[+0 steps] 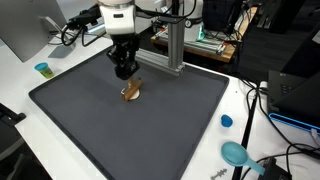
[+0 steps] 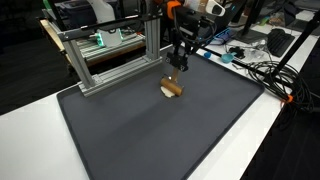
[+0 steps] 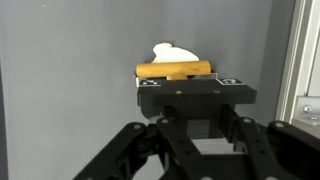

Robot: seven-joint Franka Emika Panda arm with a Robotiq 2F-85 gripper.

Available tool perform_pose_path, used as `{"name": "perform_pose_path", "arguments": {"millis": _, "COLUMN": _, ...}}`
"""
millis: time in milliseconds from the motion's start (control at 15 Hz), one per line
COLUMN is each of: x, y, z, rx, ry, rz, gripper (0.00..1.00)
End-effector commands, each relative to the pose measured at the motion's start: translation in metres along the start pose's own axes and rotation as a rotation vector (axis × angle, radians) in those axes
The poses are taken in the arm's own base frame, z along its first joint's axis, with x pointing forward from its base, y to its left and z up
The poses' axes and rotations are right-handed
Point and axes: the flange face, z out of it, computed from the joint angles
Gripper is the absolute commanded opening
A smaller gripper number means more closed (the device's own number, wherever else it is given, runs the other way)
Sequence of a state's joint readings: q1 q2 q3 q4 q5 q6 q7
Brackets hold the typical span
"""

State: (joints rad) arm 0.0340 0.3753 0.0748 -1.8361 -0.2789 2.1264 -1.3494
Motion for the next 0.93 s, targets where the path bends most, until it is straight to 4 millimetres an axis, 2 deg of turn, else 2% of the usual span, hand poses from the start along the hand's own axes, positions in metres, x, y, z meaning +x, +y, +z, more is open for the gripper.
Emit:
{"name": "perform_pose_path", "arguments": {"millis": 0, "x": 0.003, "y": 0.000, "z": 0.031, "rx": 0.085, "ry": -0.064, "rz": 0.002, "gripper": 0.22}}
{"name": "perform_pose_path", "arguments": {"millis": 867, "x": 0.006, "y": 0.013, "z": 0.047, "rx": 0.148, "ry": -0.150, "rz": 0.010, "gripper": 0.22}}
